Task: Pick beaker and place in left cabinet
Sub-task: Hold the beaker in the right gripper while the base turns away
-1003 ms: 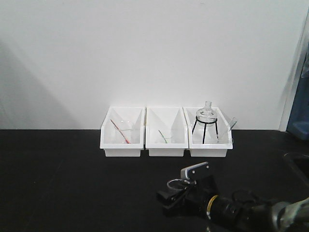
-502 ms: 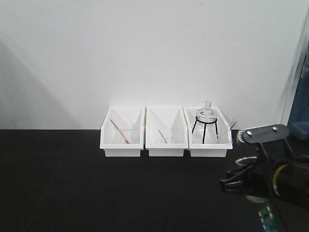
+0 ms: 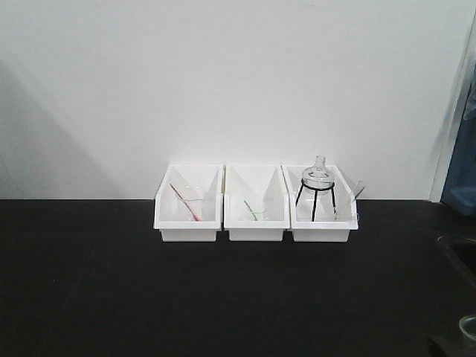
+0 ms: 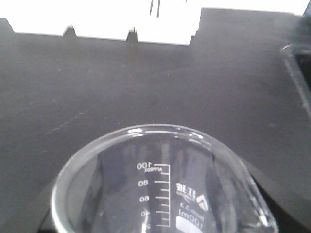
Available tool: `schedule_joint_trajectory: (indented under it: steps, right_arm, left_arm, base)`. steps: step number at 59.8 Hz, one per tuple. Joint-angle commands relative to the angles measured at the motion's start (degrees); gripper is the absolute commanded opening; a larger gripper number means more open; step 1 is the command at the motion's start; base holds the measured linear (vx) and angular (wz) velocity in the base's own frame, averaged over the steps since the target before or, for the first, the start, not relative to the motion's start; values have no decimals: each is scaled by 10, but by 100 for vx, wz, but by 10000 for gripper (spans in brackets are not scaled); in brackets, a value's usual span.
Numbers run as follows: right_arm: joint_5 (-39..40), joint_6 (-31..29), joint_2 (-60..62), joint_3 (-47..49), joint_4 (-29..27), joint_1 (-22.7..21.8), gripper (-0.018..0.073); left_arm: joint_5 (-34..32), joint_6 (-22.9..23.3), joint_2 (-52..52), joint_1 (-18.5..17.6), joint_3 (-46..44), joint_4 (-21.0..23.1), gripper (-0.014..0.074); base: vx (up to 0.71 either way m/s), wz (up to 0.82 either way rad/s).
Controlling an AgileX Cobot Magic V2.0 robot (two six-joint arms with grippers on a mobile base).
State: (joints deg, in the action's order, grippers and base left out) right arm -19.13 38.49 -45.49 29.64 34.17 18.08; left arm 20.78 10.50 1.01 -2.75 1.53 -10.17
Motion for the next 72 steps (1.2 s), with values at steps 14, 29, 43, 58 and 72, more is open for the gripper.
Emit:
schedule_joint_trajectory:
  steps: [14,29,43,58,72]
  right_arm:
    - [32,-5,92,-3,23,-2,-2]
    - [32,-5,93,-3,23,-2,-2]
    - [32,-5,93,-3,23,-2,-2]
    - [32,-5,93,-3,23,-2,-2]
    - [32,-5,93,-3,23,-2,-2]
  left_arm:
    - [-43,2,6,-3,-9,-2,4]
    - [-43,2,6,-3,-9,-2,4]
    - [-43,2,6,-3,-9,-2,4]
    - [-43,2,6,-3,-9,-2,4]
    - [-43,2,6,-3,-9,-2,4]
  base:
    - [0,0]
    - [0,0]
    - [0,0]
    - [0,0]
    - [-1,3]
